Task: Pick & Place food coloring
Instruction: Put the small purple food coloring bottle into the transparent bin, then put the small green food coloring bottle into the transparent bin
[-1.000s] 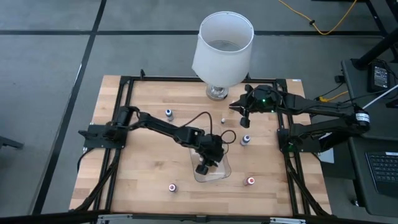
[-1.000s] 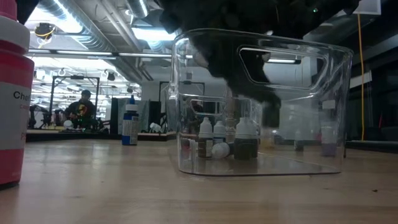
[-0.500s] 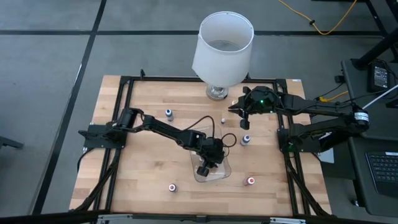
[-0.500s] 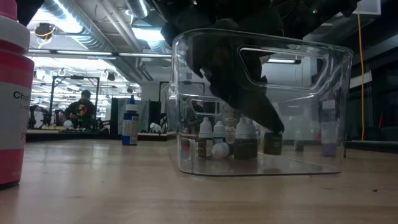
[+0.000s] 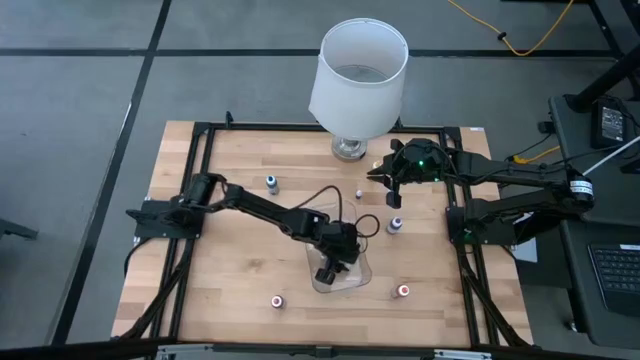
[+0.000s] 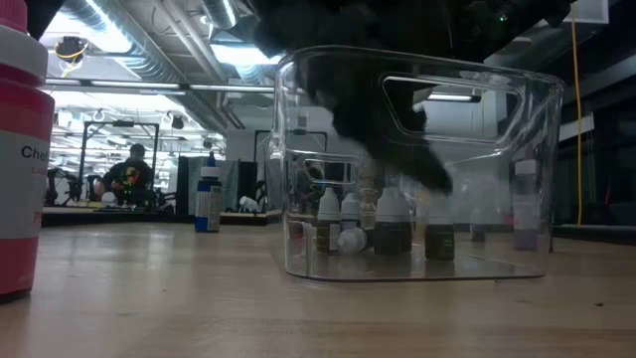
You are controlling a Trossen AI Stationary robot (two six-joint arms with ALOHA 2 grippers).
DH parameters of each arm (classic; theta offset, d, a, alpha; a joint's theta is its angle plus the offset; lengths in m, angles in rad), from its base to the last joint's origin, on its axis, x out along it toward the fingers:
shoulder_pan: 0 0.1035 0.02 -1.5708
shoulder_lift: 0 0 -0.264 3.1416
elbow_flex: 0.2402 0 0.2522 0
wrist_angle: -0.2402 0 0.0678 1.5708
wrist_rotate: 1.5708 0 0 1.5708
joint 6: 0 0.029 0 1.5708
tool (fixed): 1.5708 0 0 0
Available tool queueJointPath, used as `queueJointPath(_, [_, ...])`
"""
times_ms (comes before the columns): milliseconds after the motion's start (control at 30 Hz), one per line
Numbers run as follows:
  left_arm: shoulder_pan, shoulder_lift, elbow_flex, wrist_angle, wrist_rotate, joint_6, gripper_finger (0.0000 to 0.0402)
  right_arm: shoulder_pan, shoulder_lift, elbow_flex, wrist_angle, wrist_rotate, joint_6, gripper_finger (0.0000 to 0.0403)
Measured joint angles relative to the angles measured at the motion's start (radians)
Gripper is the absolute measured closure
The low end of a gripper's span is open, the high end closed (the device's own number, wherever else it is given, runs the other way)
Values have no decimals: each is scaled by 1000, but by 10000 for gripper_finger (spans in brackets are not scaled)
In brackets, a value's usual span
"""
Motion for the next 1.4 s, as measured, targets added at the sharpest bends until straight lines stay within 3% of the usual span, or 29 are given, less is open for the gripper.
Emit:
queueJointPath(200, [2,-117,1,-100,-149,66,259,0,0,0,-7,0,0,350])
queueJointPath(333, [3,-204,1,-253,-270,57,257,0,-1,0,-58,1,7,350])
queueJointPath(600, [-43,-404,-43,-429,-368,-166,265,0,-1,0,-102,-10,-5,346])
queueJointPath(800, [-113,-587,-157,-443,-582,-359,274,0,48,0,-135,-26,-20,284])
queueJointPath(1100, [-119,-813,-252,-417,-906,-598,287,-3,257,-1,-158,36,-107,160])
queueJointPath(1400, [-119,-867,-252,-370,-1048,-593,293,-9,446,-1,-3,35,-150,149])
